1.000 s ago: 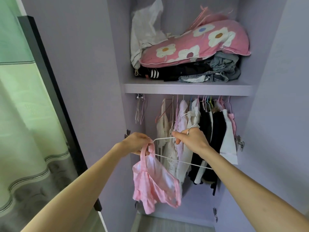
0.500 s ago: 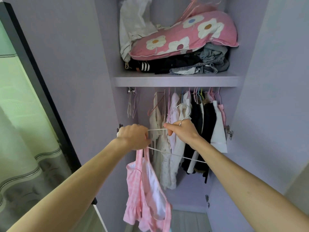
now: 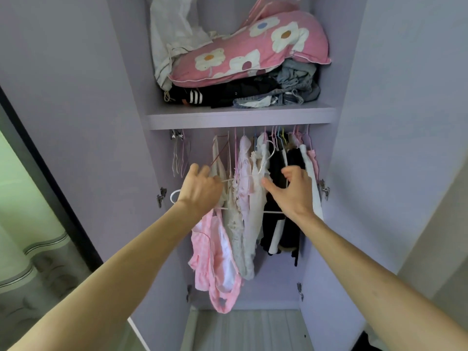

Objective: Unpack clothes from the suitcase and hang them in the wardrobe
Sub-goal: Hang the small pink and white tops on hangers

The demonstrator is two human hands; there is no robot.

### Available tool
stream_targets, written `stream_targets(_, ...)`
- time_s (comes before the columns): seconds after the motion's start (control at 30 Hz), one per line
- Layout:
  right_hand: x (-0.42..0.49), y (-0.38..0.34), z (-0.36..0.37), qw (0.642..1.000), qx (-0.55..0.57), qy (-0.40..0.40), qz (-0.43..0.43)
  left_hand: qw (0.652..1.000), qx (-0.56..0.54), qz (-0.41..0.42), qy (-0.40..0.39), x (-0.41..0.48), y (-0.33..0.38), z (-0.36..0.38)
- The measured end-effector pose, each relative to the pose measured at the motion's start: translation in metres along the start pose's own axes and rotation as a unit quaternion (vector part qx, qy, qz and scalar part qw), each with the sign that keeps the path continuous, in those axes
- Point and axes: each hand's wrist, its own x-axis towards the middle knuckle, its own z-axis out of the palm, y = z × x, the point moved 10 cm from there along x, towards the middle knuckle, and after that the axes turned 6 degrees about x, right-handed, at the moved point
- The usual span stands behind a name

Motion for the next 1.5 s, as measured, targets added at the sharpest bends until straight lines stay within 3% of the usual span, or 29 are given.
stream_targets(0.03,-0.008,0.009,-0.001,1.000,-0.012,-0.005,0.000,1.000,-0.007,-0.007,0.000,0.003,-0.004,0.001)
stream_targets(0.1,-0.024,0.038,0.013,0.995,-0.028,-0.090,0.039,0.999,-0.028,-0.033,-0.009,0.009,-0.012,0.002)
stream_targets(0.23,-0.080,0.091,0.063,0.926,-0.086,-0.324,0.175,0.982,-0.153,-0.114,-0.002,0.017,-0.027,0.001)
stream_targets(0.33,-0.123,0.125,0.078,0.865,-0.113,-0.404,0.276,0.966,-0.215,-0.140,0.034,0.019,-0.030,-0.011)
stream_targets(0.4,-0.135,0.142,0.083,0.848,-0.124,-0.416,0.305,0.960,-0.232,-0.148,0.059,0.017,-0.037,-0.014)
stream_targets(0.63,-0.091,0.153,0.066,0.900,-0.115,-0.303,0.292,0.954,-0.257,-0.153,0.034,-0.020,-0.062,0.027)
stream_targets(0.7,-0.077,0.156,0.057,0.906,-0.115,-0.274,0.300,0.939,-0.297,-0.176,0.000,-0.035,-0.077,0.056)
stream_targets(0.77,-0.068,0.160,0.046,0.908,-0.038,-0.229,0.348,0.919,-0.346,-0.189,-0.024,-0.046,-0.090,0.082)
stream_targets(0.83,-0.067,0.158,0.045,0.883,0.116,-0.194,0.411,0.905,-0.382,-0.187,-0.031,-0.056,-0.099,0.097)
stream_targets(0.9,-0.069,0.142,0.051,0.833,0.275,-0.170,0.449,0.897,-0.403,-0.179,-0.032,-0.065,-0.102,0.105)
stream_targets(1.0,-0.066,0.116,0.059,0.771,0.416,-0.111,0.470,0.904,-0.391,-0.168,-0.033,-0.075,-0.105,0.115)
stream_targets(1.07,-0.061,0.105,0.062,0.774,0.417,-0.102,0.466,0.914,-0.369,-0.163,-0.039,-0.077,-0.104,0.119)
stream_targets(1.37,-0.030,0.087,0.050,0.849,0.323,-0.043,0.416,0.911,-0.382,-0.150,-0.033,-0.076,-0.094,0.127)
stream_targets(1.5,-0.026,0.084,0.042,0.858,0.324,-0.027,0.397,0.911,-0.389,-0.135,-0.030,-0.073,-0.089,0.125)
